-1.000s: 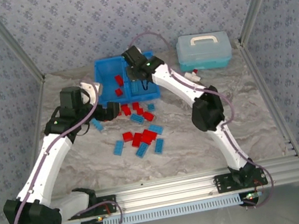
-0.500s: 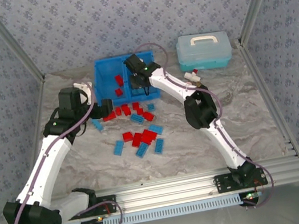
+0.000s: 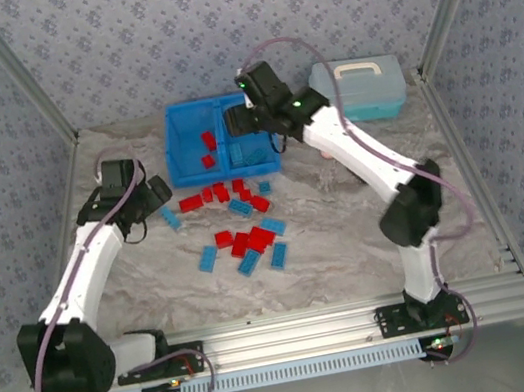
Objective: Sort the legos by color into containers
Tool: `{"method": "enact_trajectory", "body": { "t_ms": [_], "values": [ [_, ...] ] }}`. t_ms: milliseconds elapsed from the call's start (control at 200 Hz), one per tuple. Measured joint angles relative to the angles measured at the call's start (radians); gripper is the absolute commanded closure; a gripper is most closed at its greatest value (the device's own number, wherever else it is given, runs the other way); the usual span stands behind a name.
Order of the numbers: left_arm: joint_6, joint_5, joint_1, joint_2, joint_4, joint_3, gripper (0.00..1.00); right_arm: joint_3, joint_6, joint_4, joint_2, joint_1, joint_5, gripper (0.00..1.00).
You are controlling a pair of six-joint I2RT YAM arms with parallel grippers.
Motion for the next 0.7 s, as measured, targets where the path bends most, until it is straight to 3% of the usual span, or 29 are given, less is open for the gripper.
{"method": "enact_trajectory", "body": {
  "t_ms": [140, 275, 550, 700],
  "values": [
    [-0.031, 0.067, 0.025, 0.145, 0.007, -0.007, 0.14, -0.211, -0.01, 0.05, -0.212, 0.022, -0.022, 0.13],
    [-0.042, 0.108, 0.026, 0.278, 0.021, -0.003, 0.18, -0.347, -0.007, 0.063, -0.285, 0.019, -0.021, 0.12],
    [-0.07, 0.122, 0.026, 0.446, 0.077, 0.042, 0.45, -0.44, 0.008, 0.056, -0.298, 0.015, -0.011, 0.11],
    [-0.074, 0.121, 0.026, 0.463, 0.086, 0.042, 0.66, -0.441, 0.013, 0.057, -0.321, 0.015, -0.003, 0.11]
  ]
}}
